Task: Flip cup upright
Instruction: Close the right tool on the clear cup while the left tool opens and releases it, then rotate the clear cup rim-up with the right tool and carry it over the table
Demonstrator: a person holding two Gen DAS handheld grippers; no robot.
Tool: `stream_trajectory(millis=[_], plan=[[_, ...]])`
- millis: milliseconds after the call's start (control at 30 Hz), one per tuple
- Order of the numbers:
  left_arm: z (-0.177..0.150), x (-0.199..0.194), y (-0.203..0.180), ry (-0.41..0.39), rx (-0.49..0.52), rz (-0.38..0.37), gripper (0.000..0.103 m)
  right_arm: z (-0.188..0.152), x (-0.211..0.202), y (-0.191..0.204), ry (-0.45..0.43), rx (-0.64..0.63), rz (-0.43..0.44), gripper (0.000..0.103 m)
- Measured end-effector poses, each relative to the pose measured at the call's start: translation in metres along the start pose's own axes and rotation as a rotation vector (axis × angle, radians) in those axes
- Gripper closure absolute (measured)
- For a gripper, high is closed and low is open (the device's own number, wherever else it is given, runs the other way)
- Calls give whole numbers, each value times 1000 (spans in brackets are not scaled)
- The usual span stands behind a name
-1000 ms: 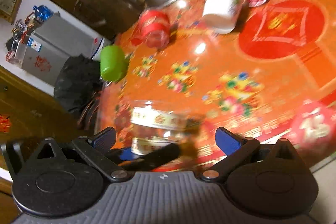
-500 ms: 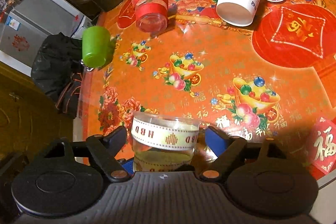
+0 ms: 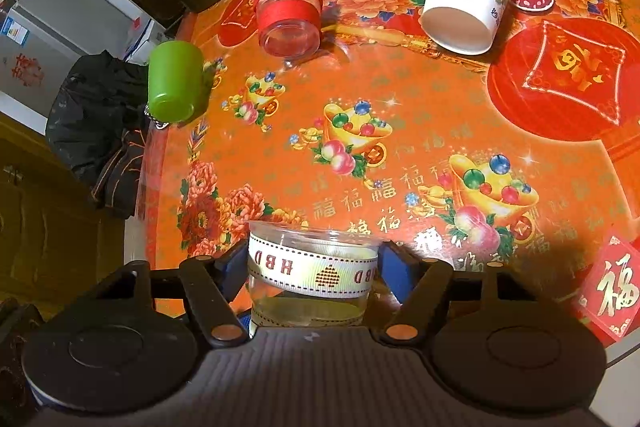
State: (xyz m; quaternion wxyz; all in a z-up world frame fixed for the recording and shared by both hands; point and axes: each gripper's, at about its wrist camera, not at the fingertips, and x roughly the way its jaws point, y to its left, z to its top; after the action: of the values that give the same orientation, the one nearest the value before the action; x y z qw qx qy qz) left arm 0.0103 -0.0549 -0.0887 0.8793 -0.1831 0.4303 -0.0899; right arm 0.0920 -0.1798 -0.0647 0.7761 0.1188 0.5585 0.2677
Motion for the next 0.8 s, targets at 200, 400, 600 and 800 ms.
stream_trajectory(millis=[200, 400, 600, 800], plan=[[-3, -3, -1, -5, 17, -19, 21, 0, 2, 1, 4, -2, 7, 35], [-14, -17, 4, -21, 90, 48, 6, 0, 1, -1, 8, -5, 17, 37], [-32, -59, 36, -103, 83, 81, 6, -1, 1, -1, 2, -14, 24, 36], [-35, -85, 70, -160, 14, 78, 6, -2, 1, 1, -4, -29, 18, 36]])
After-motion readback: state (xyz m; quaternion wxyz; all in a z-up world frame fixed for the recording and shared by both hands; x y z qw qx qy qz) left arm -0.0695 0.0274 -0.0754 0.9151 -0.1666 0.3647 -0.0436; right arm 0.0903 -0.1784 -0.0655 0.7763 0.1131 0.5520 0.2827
